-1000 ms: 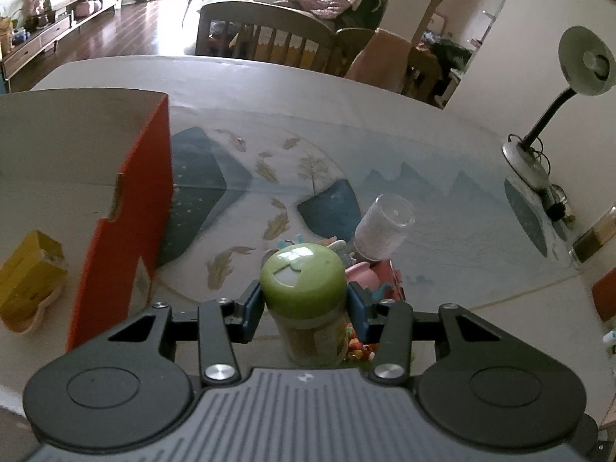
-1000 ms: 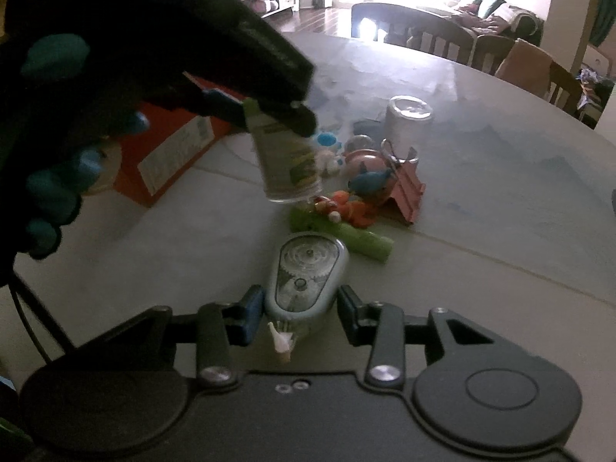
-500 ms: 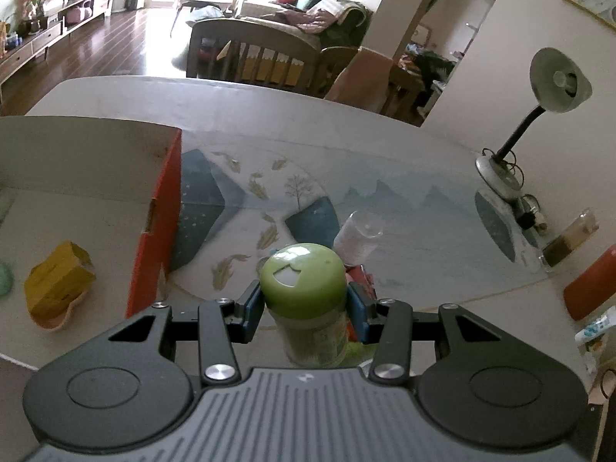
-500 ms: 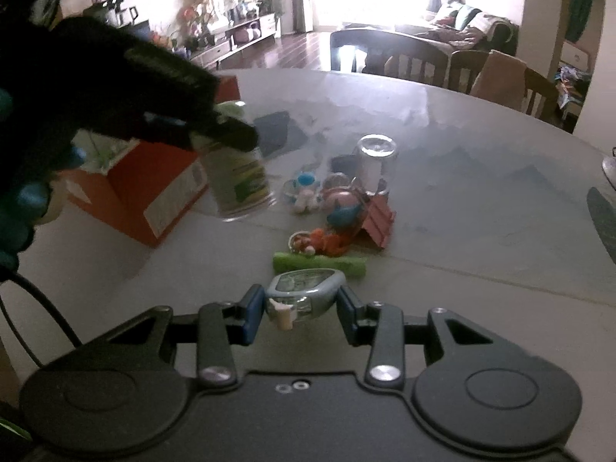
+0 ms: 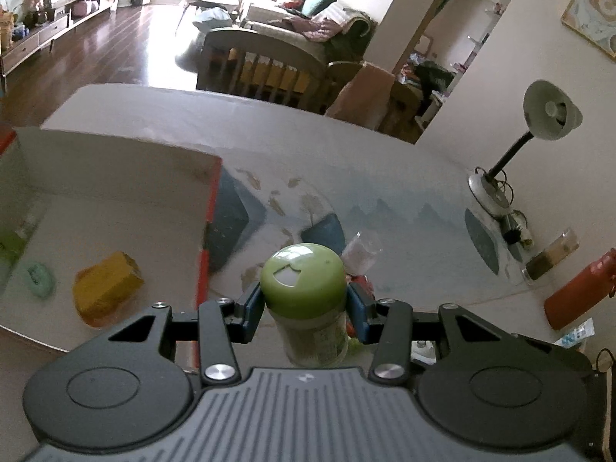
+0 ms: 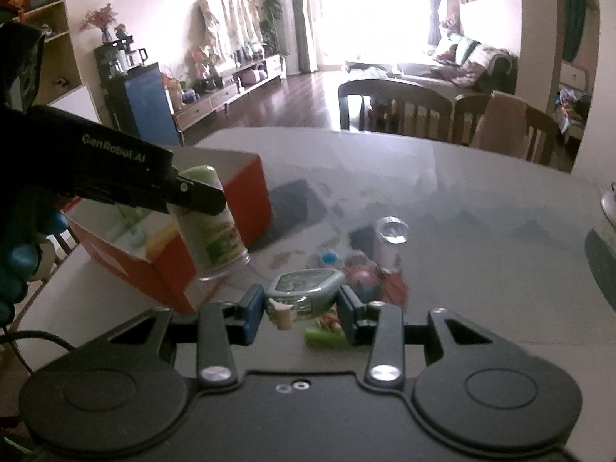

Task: Organize rigid objects
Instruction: 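Carry the jar and tape dispenser with both tools over the cardboard box, then open the left tool releasing the jar while the right tool drops the dispenser, then withdraw both tools from the box back toward the item cluster, then grasp the orange fish keychain with the left tool while the right tool grasps the green marker, then carry the keychain and marker with both tools into the cardboard box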

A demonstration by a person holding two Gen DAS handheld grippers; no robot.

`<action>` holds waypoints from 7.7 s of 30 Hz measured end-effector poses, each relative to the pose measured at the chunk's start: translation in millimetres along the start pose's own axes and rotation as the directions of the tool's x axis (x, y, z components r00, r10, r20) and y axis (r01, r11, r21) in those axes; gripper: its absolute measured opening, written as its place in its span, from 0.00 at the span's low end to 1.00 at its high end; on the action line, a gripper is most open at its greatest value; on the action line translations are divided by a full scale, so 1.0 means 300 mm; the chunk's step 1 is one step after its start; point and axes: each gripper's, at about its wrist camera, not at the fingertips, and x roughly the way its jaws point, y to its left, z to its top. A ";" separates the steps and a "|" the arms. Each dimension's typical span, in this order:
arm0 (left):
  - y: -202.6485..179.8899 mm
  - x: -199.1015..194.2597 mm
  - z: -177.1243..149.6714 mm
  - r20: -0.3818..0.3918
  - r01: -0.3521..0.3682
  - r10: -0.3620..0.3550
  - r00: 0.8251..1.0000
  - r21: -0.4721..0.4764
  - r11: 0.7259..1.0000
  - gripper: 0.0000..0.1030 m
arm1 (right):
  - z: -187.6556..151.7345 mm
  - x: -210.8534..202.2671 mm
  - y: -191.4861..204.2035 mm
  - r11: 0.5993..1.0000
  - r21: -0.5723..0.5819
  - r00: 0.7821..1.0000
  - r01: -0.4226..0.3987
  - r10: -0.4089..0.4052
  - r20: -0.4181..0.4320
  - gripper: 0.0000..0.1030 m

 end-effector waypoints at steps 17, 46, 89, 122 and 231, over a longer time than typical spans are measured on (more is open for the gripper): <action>0.337 -0.206 0.151 0.082 -0.079 0.084 0.993 -0.056 0.995 0.44 | 0.166 0.127 0.290 0.994 -0.094 0.997 -0.051 0.056 0.046 0.39; 0.792 -0.002 0.157 -0.105 -0.199 0.197 0.975 0.000 0.980 0.44 | 0.229 0.575 0.663 0.981 -0.187 0.996 -0.046 0.030 -0.088 0.39; 0.757 0.116 0.214 -0.070 -0.231 0.243 0.968 0.146 0.962 0.55 | 0.213 0.466 0.613 0.999 -0.039 0.994 -0.023 0.018 -0.110 0.49; 0.271 -0.107 0.047 0.067 -0.141 0.133 0.989 0.124 0.982 0.55 | 0.142 0.130 0.262 0.994 0.025 0.994 -0.109 0.109 -0.003 0.80; -0.125 0.475 -0.143 -0.203 -0.011 0.054 0.978 0.206 0.978 0.27 | -0.263 0.279 -0.085 0.964 -0.217 0.972 -0.156 0.111 -0.209 0.15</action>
